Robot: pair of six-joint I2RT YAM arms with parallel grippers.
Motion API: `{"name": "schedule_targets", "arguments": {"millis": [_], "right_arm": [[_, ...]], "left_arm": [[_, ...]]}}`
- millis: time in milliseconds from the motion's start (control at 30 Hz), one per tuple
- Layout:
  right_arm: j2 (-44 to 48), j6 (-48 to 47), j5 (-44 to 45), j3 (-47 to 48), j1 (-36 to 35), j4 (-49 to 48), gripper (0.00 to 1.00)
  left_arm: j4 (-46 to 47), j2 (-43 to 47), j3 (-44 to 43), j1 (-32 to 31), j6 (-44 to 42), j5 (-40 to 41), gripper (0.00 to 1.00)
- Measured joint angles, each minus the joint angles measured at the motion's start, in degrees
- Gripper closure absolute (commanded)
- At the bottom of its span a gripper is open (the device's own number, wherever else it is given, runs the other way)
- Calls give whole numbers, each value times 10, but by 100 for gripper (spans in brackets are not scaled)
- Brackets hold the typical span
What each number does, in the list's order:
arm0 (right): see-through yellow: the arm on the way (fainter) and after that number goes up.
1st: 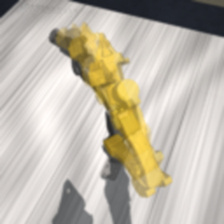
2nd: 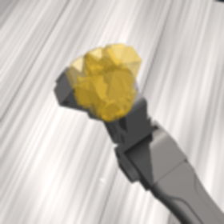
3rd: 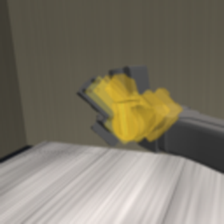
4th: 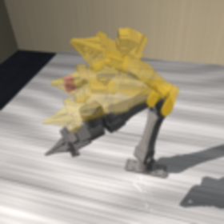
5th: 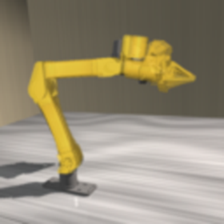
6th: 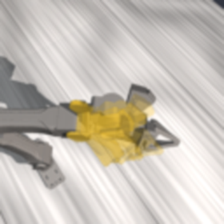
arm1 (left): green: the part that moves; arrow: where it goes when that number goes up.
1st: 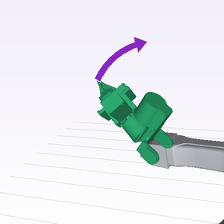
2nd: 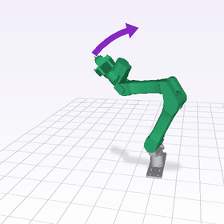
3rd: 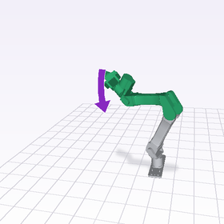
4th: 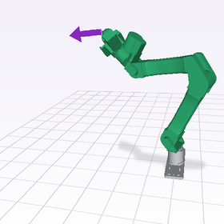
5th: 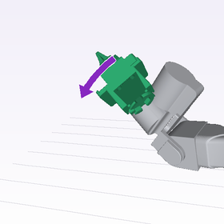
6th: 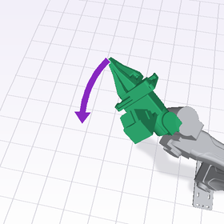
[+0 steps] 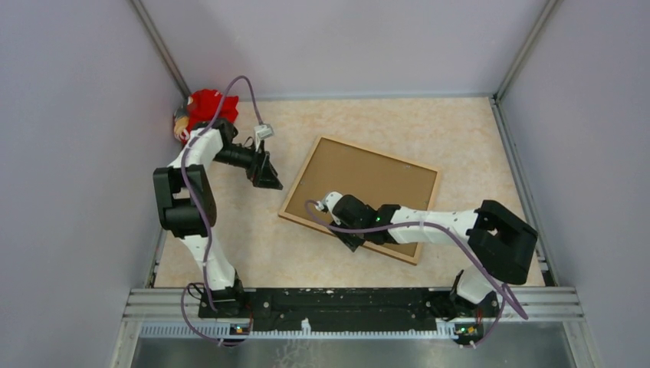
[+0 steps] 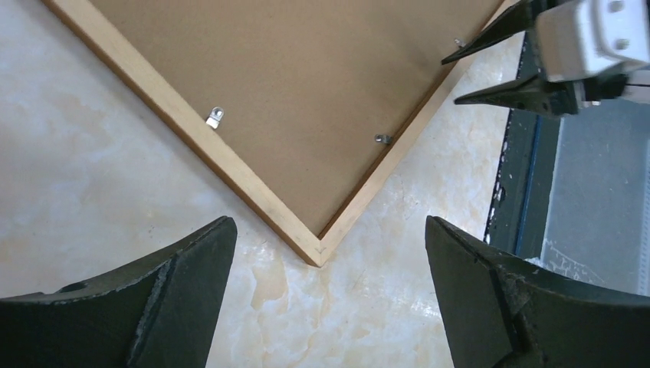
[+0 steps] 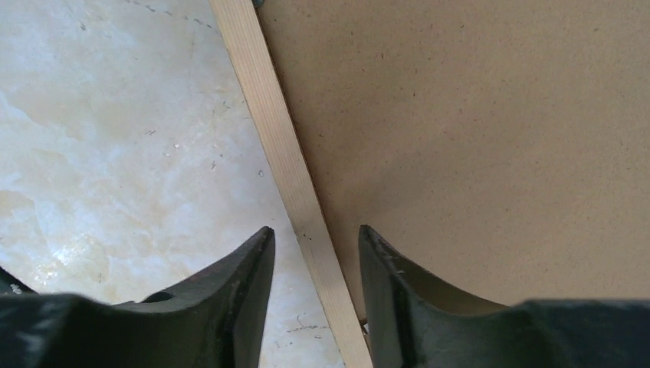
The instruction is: Put the photo into the frame
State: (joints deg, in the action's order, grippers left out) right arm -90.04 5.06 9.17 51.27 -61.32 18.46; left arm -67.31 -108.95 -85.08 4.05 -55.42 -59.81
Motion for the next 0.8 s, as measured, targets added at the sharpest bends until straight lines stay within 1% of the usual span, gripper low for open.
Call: {"name": "schedule_targets", "arguments": {"millis": [100,233,367,400,433,500,533,567,700,800], "right_arm": [[-7,0,6,-2,-2,-1,63],[-10,0,13,-8,-4,-4,64],[-12,0,17,-10,-8,-5,67],[-13,0,18,-10,-9,-6,69],[-13,0,19,-10,-9,-7,76],[-15,0,21,-10,-9,-11,92],[-16,-2,22,-10,-10,-12,99],[-16,-5,25,-10,-12,-12,100],[-21,-12,28,-2,-14,-14,100],[-23,-7,26,11,-15,2,100]], "left_arm": [[-40,6,1,7,-59,-37,1],[-92,7,1,15,-122,-75,1],[-114,11,5,19,-162,-90,1],[-116,16,11,19,-172,-91,1],[-116,21,16,19,-180,-90,1],[-114,38,34,19,-192,-85,1],[-106,52,48,17,-199,-77,1],[-97,66,63,16,-203,-67,1],[-28,158,164,11,-225,-1,1],[9,222,224,11,-252,33,1]]}}
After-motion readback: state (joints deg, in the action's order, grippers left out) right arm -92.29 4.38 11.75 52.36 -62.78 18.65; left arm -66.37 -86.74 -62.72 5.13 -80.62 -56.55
